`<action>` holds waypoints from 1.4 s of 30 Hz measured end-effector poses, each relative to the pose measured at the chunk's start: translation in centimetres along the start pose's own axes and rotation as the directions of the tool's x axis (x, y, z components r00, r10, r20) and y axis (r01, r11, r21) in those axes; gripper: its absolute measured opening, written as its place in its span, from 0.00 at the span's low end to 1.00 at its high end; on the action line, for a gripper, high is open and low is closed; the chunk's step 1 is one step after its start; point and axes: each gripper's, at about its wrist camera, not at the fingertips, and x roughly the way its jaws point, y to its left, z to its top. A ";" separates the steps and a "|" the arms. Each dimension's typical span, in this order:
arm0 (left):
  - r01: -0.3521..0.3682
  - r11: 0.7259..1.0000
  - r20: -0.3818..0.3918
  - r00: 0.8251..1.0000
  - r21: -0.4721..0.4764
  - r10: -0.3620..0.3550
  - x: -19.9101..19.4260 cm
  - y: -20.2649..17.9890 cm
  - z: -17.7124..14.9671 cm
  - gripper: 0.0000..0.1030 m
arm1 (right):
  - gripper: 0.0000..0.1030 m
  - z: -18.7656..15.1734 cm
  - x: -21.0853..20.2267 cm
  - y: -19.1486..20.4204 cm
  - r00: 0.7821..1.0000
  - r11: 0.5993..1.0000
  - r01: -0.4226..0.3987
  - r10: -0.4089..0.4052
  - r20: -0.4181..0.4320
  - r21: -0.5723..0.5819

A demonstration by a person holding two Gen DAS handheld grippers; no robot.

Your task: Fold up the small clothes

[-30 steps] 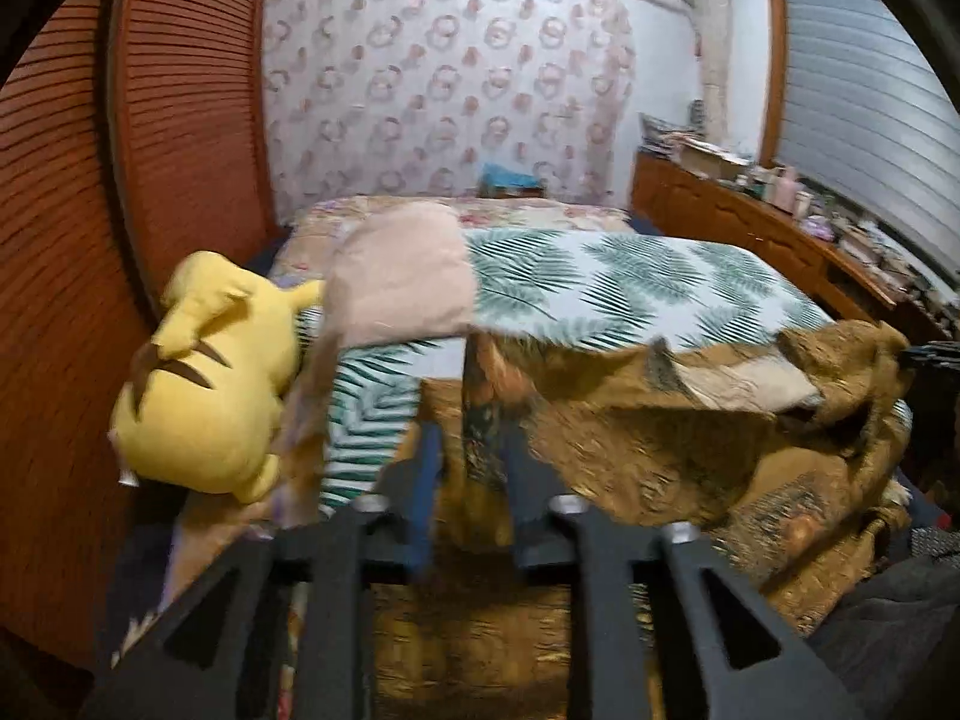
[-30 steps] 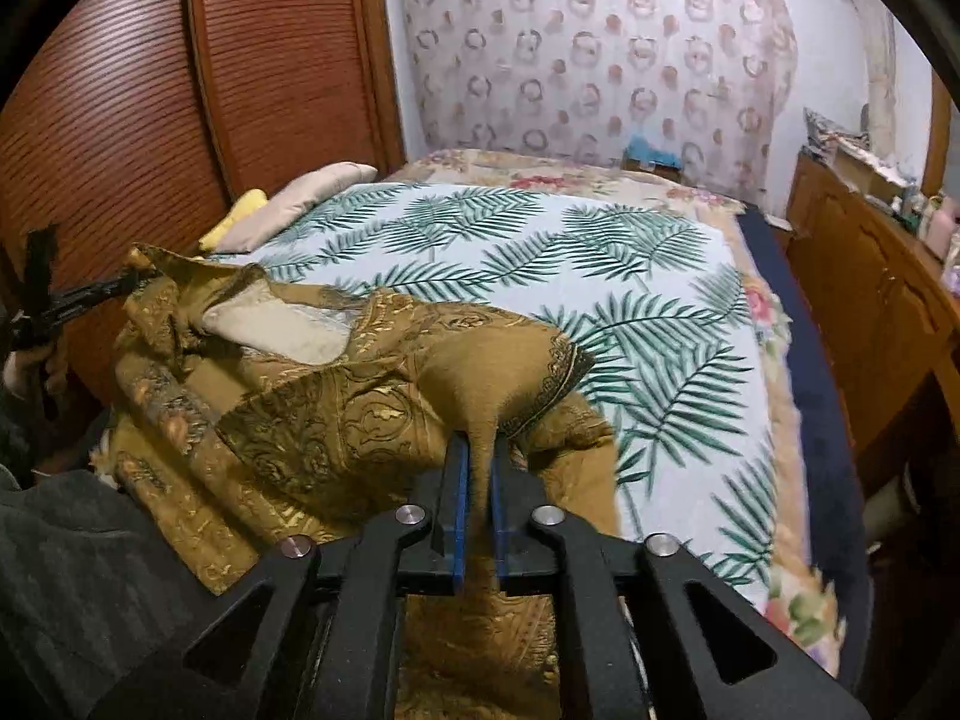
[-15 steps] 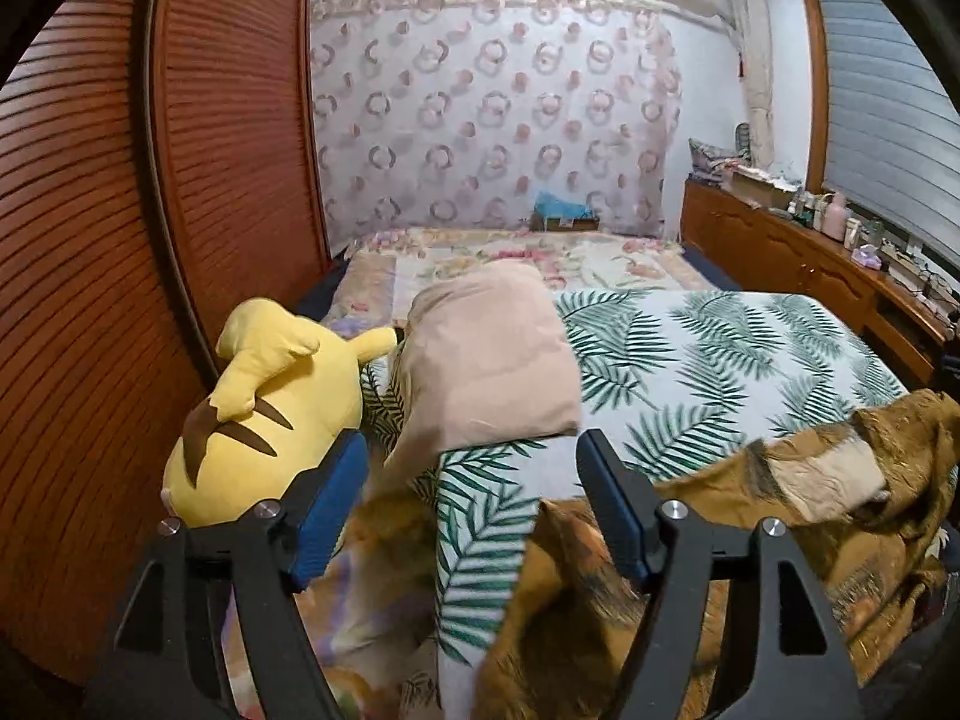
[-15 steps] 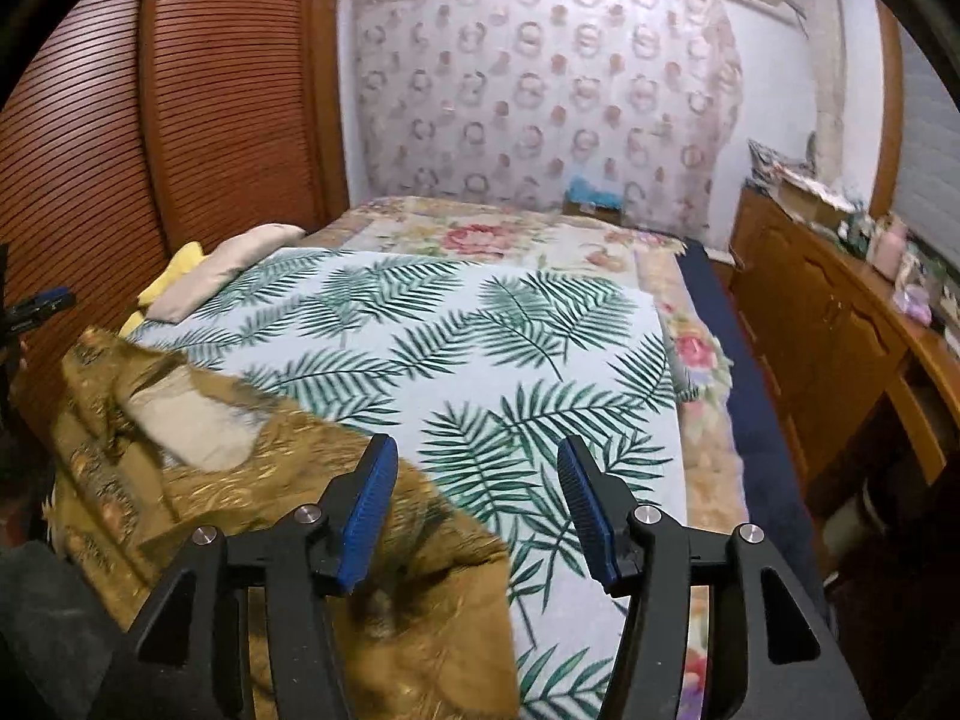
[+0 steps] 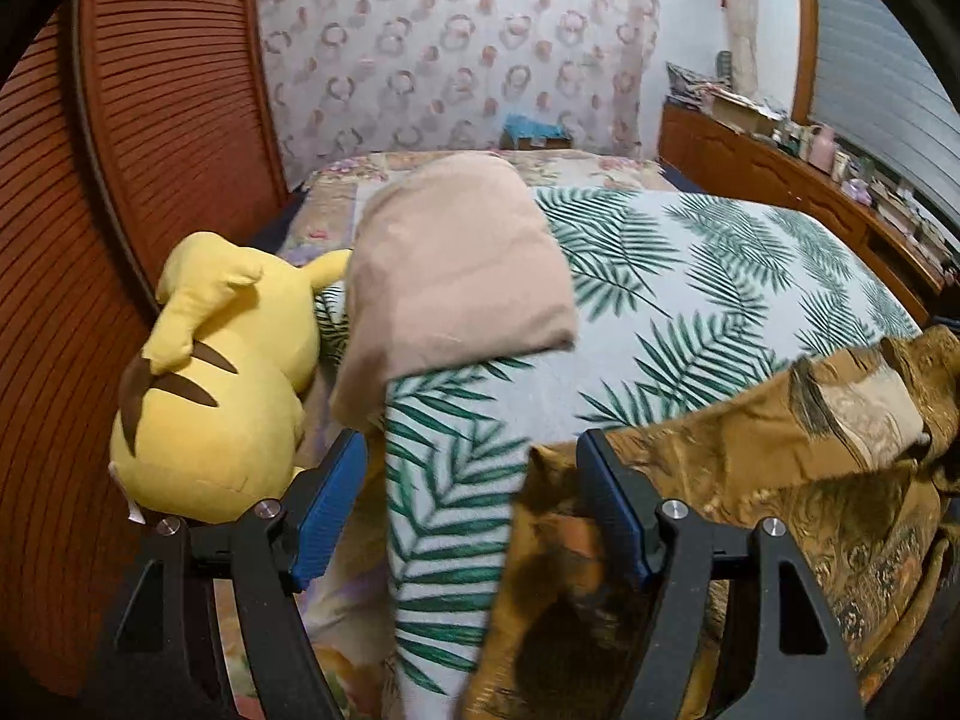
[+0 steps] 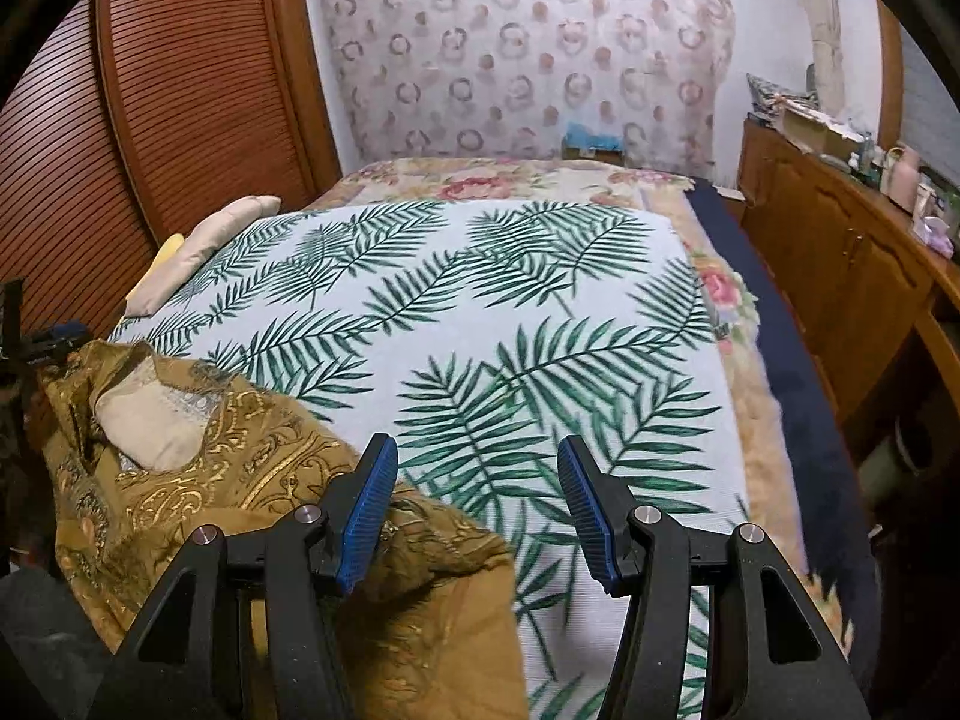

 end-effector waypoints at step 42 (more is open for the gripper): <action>0.202 0.979 -0.120 0.972 0.005 -0.200 2.7 -0.4 0.0 0.37 | 0.32 -2.5 2.3 1.0 0.993 0.996 -0.069 0.063 -0.103 -0.056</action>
